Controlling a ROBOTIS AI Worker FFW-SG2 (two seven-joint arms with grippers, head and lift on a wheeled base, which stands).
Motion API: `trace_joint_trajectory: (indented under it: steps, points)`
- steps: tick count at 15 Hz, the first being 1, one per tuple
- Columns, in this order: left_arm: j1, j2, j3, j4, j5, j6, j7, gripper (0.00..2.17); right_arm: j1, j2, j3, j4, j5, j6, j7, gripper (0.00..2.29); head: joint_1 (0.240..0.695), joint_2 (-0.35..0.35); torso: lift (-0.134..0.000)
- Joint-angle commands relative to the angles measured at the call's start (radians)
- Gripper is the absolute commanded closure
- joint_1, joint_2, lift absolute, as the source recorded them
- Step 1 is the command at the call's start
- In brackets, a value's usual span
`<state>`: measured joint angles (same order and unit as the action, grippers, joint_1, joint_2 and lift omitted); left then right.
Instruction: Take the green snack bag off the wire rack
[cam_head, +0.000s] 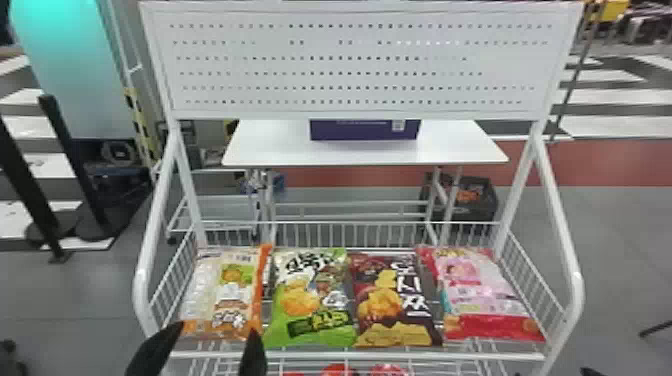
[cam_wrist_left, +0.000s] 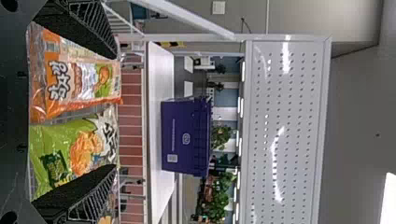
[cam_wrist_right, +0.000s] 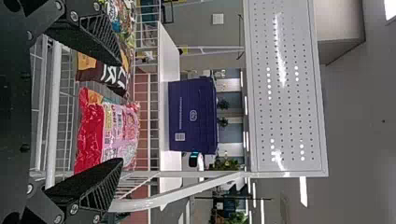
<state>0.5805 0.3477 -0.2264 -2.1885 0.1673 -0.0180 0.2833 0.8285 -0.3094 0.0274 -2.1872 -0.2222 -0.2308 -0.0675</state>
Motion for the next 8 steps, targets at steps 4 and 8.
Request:
trace_joint_trajectory:
  steps: [4, 8]
  points:
    - [-0.251, -0.07, -0.14, 0.154, -0.002, 0.198, -0.003, 0.05, -0.003, 0.006, 0.002, 0.006, 0.007, 0.0, 0.0, 0.17, 0.499, 0.0, 0.0]
    - [-0.387, -0.124, -0.206, 0.27, -0.002, 0.269, 0.002, 0.09, -0.014, 0.009, 0.012, 0.014, 0.012, 0.0, 0.0, 0.17, 0.499, 0.0, 0.0]
